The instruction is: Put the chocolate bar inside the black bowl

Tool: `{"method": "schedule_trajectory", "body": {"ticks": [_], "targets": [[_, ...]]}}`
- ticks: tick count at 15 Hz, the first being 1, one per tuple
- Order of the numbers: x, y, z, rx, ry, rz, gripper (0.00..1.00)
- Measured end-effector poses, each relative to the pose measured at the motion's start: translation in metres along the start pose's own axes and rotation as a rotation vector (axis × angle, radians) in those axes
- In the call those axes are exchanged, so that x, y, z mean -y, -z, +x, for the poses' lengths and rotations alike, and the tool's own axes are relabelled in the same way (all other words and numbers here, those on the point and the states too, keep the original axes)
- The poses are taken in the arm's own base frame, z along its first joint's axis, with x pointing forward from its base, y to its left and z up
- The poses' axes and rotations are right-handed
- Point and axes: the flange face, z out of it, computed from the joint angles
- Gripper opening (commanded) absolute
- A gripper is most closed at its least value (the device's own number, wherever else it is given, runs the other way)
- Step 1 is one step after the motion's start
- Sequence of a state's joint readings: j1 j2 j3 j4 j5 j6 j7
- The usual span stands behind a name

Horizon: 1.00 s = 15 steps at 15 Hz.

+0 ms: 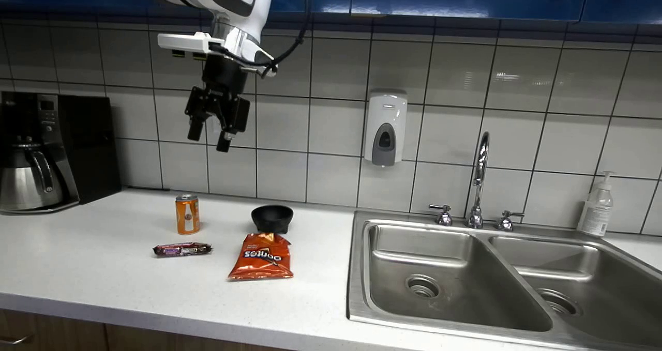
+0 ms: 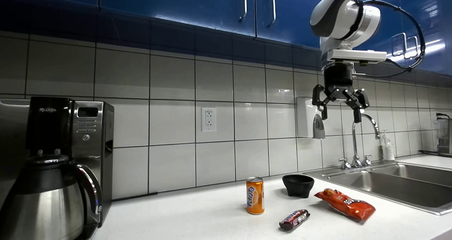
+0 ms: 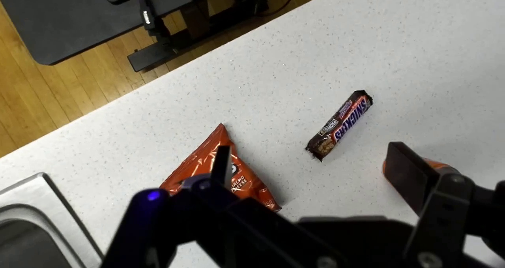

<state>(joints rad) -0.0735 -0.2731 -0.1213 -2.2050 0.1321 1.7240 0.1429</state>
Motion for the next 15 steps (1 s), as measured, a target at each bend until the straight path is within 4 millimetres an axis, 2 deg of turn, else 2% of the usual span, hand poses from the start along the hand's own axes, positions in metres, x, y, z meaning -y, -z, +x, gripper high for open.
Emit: {"method": "schedule_trajectory", "body": {"ticks": [8, 15], "targets": [[0.028, -0.033, -0.004, -0.011, -0.065, 0.011, 1.00], [0.084, -0.074, -0.021, -0.010, -0.045, 0.021, 1.00]]}}
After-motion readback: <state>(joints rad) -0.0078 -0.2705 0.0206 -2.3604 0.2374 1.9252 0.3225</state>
